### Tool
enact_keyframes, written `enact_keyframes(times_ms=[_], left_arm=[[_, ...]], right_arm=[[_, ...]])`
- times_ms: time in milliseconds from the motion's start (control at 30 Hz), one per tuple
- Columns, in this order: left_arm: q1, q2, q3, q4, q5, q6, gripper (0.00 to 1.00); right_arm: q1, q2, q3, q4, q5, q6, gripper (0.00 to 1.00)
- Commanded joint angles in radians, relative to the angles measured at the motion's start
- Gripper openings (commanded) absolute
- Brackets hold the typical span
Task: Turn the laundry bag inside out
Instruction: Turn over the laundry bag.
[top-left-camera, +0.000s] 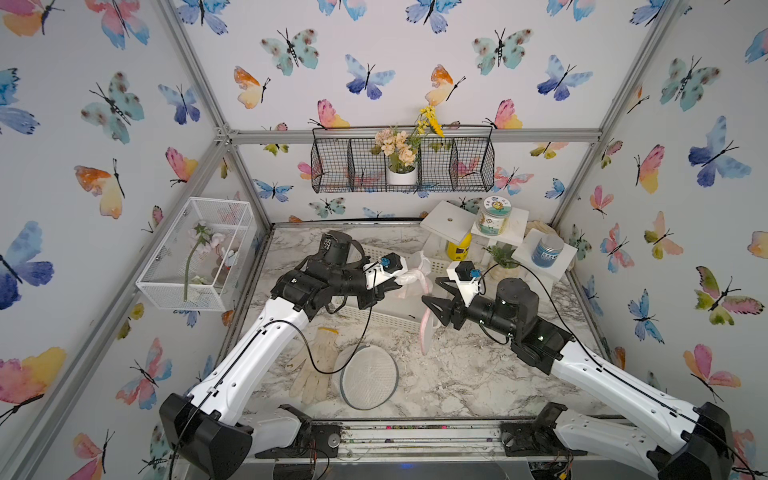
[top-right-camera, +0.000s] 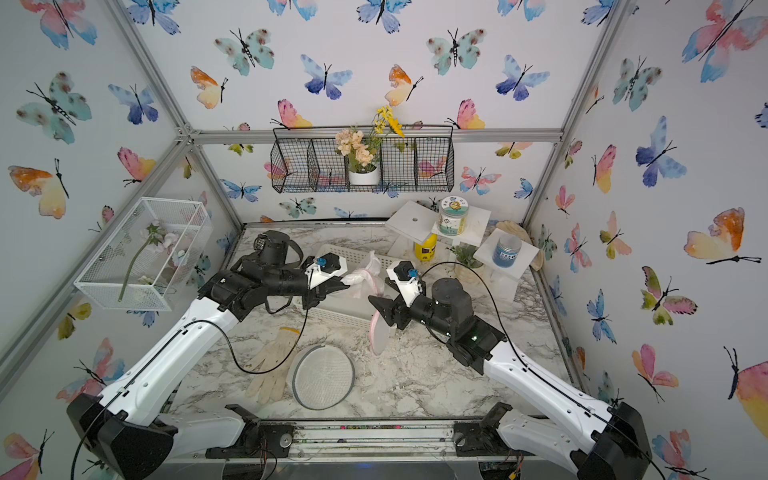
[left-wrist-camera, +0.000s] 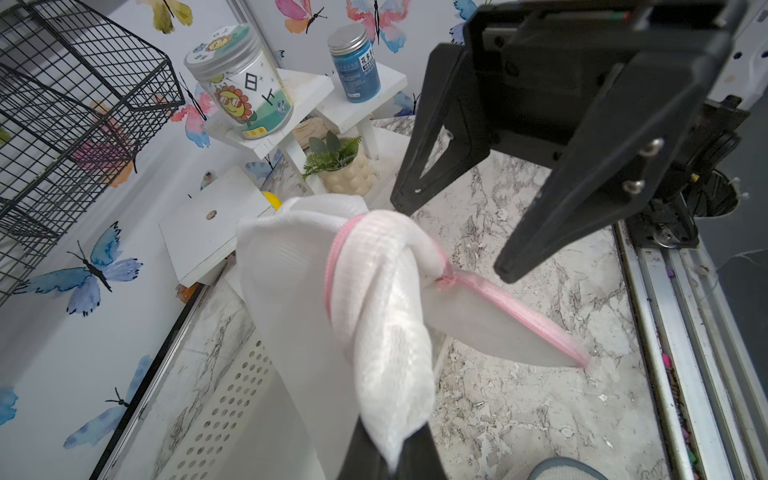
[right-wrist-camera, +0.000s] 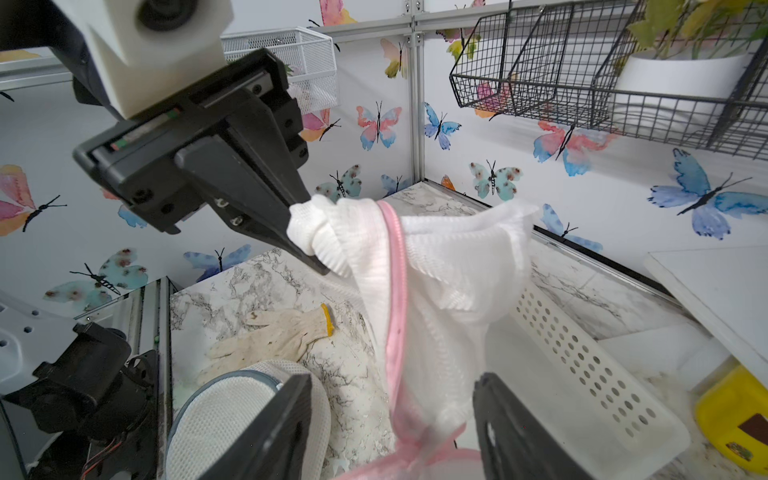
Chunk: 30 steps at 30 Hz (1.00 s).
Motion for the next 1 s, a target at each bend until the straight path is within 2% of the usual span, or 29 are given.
enact_keyframes(times_ms=[0,100,267,333,500,767,967], left_arm=[[0.003,-0.023,0.02,0.031,-0.014,-0.031,0.0],[0.003,-0.021,0.026,0.038,-0.013,-0.038,0.0],[0.003,-0.025,0.031,0.037,-0.015,-0.045,0.0],[0.003,-0.029,0.033,0.035,-0.019,-0.045,0.0],[0.003,-0.038,0.034,0.012,-0.045,-0.027,0.0],[-0.008,-0.059,0.054,-0.082,-0.148,0.105,0.0],[-0.095,-0.056,0.066,-0.212,-0.273,0.247,0.0]], right_arm=[[0.038,0.024,-0.016,0.097,0.116,-0.021,0.64],[0.072,0.055,-0.016,0.122,0.211,-0.042,0.61],[0.098,0.079,-0.029,0.148,0.325,-0.062,0.46],[0.099,0.08,-0.033,0.15,0.367,-0.066,0.36],[0.099,0.05,-0.004,0.08,0.468,-0.089,0.03],[0.081,0.032,0.168,-0.153,0.48,-0.218,0.03],[0.053,0.123,0.359,-0.312,0.414,-0.334,0.03]])
